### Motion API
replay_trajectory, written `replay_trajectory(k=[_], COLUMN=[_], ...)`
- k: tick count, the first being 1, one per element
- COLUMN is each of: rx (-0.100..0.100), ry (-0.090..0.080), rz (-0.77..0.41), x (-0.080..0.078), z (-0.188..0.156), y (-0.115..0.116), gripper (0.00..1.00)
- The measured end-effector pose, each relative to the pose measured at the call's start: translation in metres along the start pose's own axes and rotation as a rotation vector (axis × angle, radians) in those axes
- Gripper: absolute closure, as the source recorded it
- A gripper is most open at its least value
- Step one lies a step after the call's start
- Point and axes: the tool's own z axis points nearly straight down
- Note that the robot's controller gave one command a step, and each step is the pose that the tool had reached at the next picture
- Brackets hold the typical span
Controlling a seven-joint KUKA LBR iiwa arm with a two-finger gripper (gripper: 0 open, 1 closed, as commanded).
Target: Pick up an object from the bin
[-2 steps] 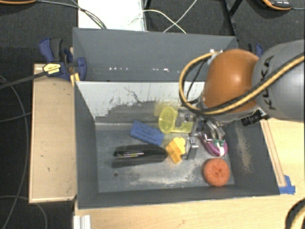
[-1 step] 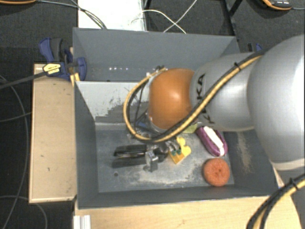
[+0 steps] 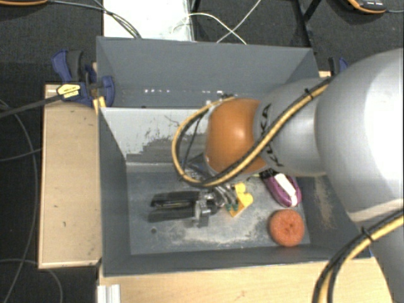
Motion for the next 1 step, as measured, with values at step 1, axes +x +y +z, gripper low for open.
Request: replay_trajectory(k=[1], rx=[-0.001], ry=[0.004], rz=[-0.161], x=[-0.0013], z=[-0.0297], y=[0.0099], gripper=[0.0])
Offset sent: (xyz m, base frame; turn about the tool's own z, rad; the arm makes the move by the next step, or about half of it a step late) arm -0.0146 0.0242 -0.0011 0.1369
